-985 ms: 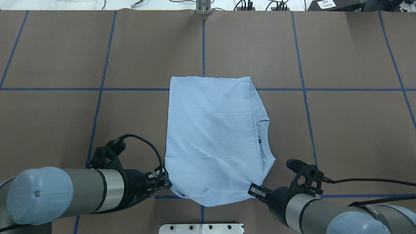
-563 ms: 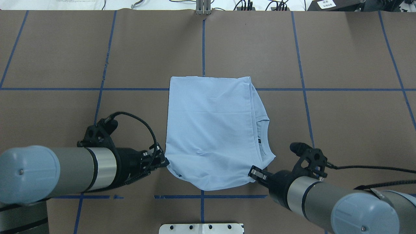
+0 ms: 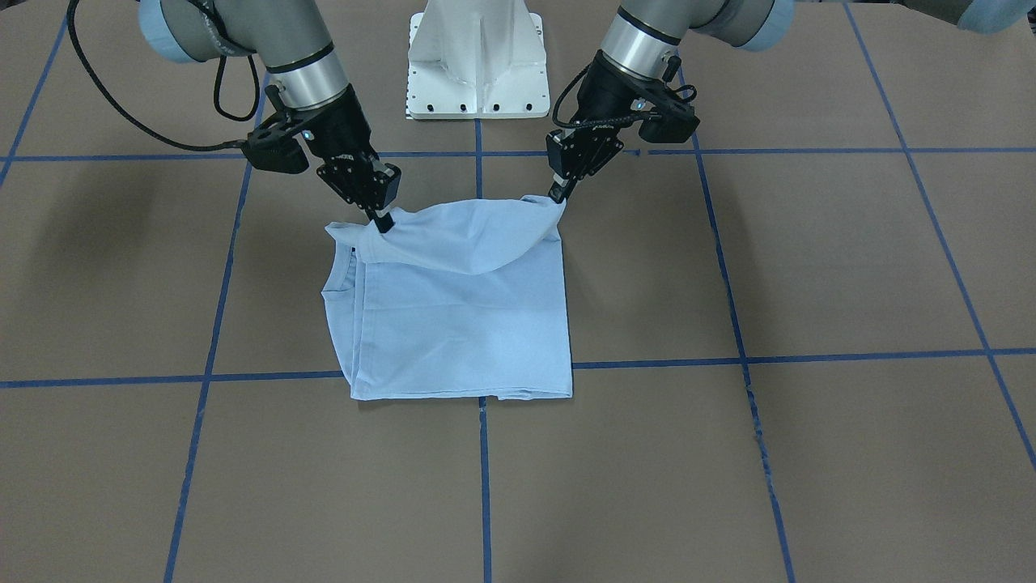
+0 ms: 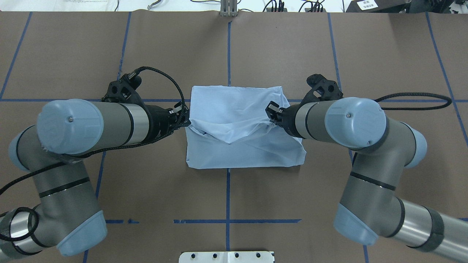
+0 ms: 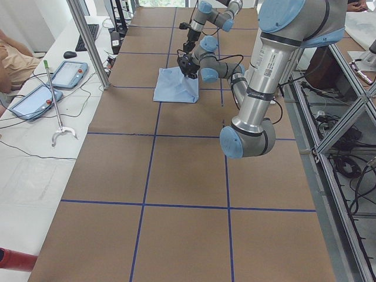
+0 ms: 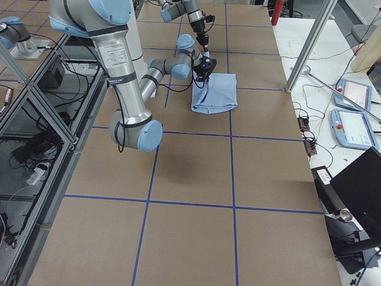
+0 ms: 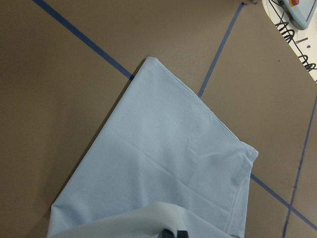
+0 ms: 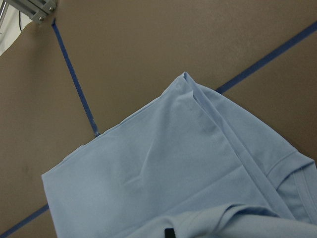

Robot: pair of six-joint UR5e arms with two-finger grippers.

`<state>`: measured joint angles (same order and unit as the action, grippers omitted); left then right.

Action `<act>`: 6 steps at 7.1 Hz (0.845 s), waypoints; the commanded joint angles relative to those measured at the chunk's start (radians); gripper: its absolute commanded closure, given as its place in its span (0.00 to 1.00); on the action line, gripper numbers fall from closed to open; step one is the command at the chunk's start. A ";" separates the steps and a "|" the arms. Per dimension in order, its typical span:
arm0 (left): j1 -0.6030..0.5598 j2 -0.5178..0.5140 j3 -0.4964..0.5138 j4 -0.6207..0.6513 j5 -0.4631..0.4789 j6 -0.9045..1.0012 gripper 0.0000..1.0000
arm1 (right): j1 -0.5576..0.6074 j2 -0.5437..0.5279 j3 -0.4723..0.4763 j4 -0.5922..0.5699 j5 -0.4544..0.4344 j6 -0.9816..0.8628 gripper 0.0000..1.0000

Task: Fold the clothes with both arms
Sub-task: 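Lift the near edge with both grippers and fold it over toward the far edge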

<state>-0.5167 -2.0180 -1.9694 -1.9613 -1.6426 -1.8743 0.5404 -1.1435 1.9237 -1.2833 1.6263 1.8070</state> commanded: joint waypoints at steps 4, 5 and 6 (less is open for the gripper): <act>-0.106 -0.093 0.329 -0.215 0.007 0.090 1.00 | 0.102 0.235 -0.363 0.006 0.072 -0.052 1.00; -0.146 -0.161 0.475 -0.284 0.009 0.140 0.97 | 0.143 0.266 -0.424 0.007 0.119 -0.114 1.00; -0.152 -0.230 0.648 -0.398 0.077 0.165 0.39 | 0.153 0.272 -0.483 0.009 0.125 -0.189 0.12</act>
<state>-0.6475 -2.1726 -1.5038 -2.2494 -1.6171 -1.7476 0.6703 -0.8923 1.5144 -1.2764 1.7303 1.6946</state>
